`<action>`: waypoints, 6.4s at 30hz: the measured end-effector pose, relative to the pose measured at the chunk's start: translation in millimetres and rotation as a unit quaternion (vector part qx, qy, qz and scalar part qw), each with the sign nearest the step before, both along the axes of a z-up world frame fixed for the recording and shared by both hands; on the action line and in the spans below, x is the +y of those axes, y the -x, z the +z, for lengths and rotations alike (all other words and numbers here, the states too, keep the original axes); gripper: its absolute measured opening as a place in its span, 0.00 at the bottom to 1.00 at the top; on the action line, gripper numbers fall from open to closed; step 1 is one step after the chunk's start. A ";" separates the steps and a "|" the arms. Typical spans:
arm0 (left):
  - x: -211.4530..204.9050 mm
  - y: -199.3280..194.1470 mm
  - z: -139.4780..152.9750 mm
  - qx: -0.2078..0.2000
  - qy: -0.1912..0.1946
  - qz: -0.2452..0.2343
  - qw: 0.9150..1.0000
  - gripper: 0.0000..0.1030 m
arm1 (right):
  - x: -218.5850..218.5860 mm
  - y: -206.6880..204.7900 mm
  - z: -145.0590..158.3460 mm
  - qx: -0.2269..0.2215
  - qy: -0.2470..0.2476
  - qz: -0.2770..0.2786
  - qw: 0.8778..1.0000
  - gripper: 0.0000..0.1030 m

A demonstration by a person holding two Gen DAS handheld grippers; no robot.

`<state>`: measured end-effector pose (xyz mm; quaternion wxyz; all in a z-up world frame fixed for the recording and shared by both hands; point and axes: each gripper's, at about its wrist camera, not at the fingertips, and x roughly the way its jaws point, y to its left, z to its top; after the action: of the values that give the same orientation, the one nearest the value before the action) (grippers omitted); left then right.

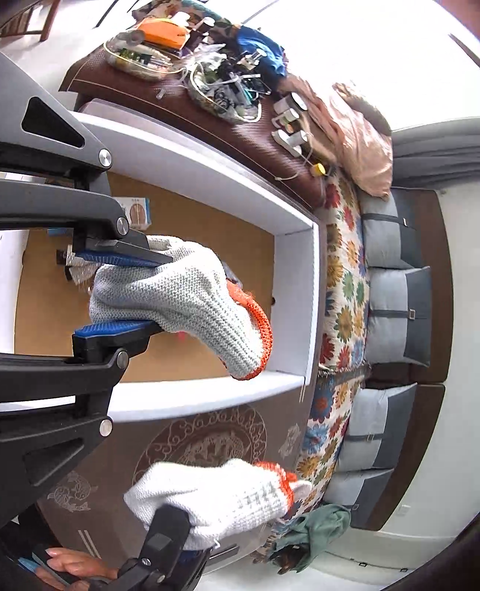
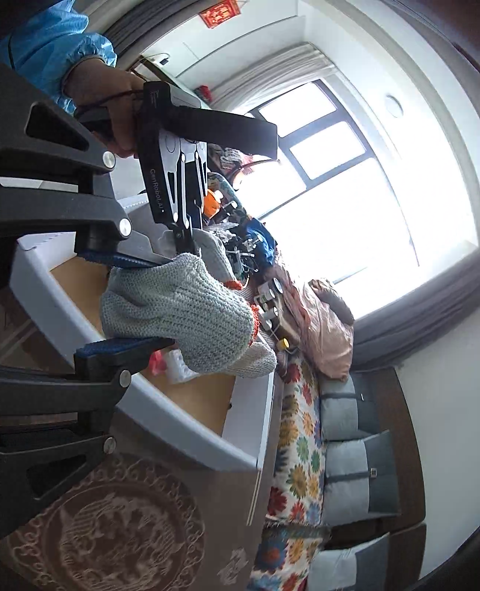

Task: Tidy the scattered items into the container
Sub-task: 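Open both grippers to drop the gloves into the box and withdraw, then grasp the blue-framed glasses with the right gripper while left grasps the gold chain, then lift and carry the gold chain and glasses with both grippers over the box, then open both grippers to drop the chain and glasses inside, then withdraw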

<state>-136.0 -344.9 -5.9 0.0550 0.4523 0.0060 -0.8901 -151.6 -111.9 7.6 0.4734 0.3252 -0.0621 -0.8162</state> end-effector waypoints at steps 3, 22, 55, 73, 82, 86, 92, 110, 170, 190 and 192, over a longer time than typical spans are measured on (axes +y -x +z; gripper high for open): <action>-27.1 12.4 -25.0 -0.043 0.010 0.022 0.999 0.36 | -55.3 24.2 -24.6 -0.036 -0.034 0.032 0.998 0.37; -37.9 -9.8 -17.2 -0.035 -0.011 0.062 0.997 0.91 | 9.7 41.2 -46.7 -0.135 -0.006 -0.073 0.988 0.57; 377.6 92.5 -85.1 -0.122 -0.138 -0.181 0.966 0.91 | 424.5 178.7 -139.0 -0.301 -0.119 -0.344 0.882 0.55; 365.8 108.9 -120.4 -0.154 -0.120 -0.173 0.965 0.91 | 416.2 193.6 -151.5 -0.282 -0.160 -0.316 0.892 0.16; 450.0 195.7 -131.0 -0.152 -0.121 -0.175 0.965 0.91 | 467.9 106.7 -133.0 -0.233 -0.028 -0.357 0.904 0.16; 485.4 236.5 -151.1 -0.177 -0.109 -0.152 0.966 0.91 | 482.8 70.6 -144.6 -0.226 0.033 -0.368 0.901 0.16; 503.4 267.9 -170.0 -0.189 -0.116 -0.115 0.968 0.92 | 485.4 48.5 -160.3 -0.224 0.076 -0.356 0.904 0.16; 515.6 266.7 -169.3 -0.171 -0.048 -0.155 0.972 0.75 | 490.1 32.8 -174.2 -0.229 0.115 -0.349 0.901 0.16; -65.0 6.2 -54.9 -0.049 -0.058 0.171 0.982 0.77 | -81.1 121.6 -76.9 -0.165 -0.074 -0.031 0.983 0.53; 159.6 -0.1 -10.5 0.037 -0.073 -0.004 0.997 1.00 | 116.5 34.8 -39.5 -0.040 -0.077 -0.146 0.986 0.53; 210.0 21.6 -29.0 0.030 -0.085 -0.053 0.994 1.00 | 167.7 34.1 -57.8 -0.023 -0.117 -0.205 0.972 0.53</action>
<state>-157.6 -134.9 -34.9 -0.0314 0.4286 0.0593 -0.9010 -185.7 55.8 -50.2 0.2535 0.3776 -0.0422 -0.8896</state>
